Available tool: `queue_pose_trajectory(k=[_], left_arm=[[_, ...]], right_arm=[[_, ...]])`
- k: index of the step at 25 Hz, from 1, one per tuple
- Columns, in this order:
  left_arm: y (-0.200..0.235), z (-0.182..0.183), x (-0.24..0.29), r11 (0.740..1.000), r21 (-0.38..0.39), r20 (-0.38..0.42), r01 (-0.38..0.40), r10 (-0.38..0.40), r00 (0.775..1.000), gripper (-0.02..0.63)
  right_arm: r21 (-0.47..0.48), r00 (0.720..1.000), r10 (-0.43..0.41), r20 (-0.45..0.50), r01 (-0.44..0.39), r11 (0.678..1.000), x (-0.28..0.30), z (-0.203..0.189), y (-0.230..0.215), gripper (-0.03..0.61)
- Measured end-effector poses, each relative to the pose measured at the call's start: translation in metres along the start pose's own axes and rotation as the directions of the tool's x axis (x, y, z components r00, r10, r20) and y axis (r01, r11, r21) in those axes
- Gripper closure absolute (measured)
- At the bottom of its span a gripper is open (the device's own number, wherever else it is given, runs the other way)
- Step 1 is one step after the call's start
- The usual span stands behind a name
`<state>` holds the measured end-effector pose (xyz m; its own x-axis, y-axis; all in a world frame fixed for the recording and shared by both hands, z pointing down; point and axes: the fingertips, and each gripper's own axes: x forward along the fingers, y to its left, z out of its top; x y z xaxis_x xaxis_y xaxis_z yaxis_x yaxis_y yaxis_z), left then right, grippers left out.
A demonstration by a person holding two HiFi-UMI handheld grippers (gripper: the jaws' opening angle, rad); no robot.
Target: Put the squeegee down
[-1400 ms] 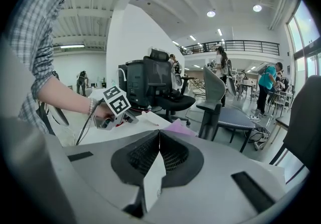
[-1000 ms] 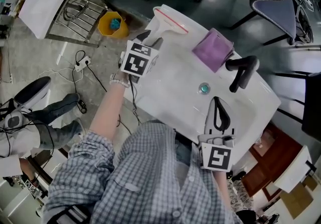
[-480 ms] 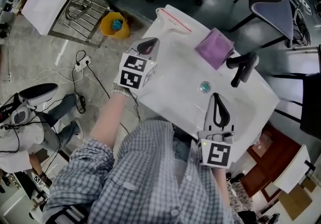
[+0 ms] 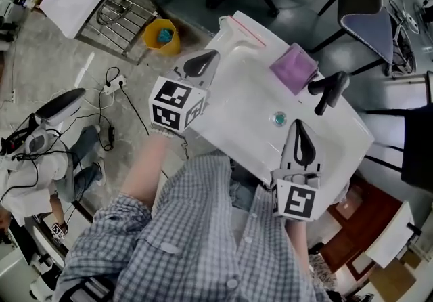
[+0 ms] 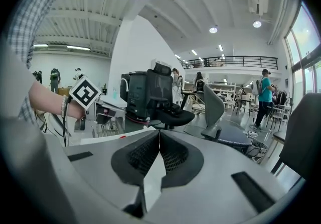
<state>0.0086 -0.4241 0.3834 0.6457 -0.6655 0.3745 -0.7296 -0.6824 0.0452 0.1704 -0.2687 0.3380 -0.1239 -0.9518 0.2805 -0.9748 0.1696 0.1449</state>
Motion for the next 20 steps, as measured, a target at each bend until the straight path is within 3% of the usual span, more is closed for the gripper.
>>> queue_pose_trajectory(k=[3,12,20], left_arm=[[-0.004,0.015,-0.018,0.999,0.036,0.037,-0.002,0.0,0.999,0.607],[-0.016,0.039,-0.069,0.999,0.034,0.141,-0.025,0.02,0.99,0.607],[-0.048,0.047,-0.096,0.997,0.076,0.172,0.022,-0.035,0.984,0.607]], right_arm=[[-0.005,1.0,-0.004,0.031,0.004,1.0,0.0,0.011,0.002,0.569],[-0.04,0.995,0.004,0.1,0.0,0.999,0.003,0.035,0.009,0.569],[-0.076,0.988,0.021,0.153,-0.009,0.997,0.003,0.051,0.019,0.569]])
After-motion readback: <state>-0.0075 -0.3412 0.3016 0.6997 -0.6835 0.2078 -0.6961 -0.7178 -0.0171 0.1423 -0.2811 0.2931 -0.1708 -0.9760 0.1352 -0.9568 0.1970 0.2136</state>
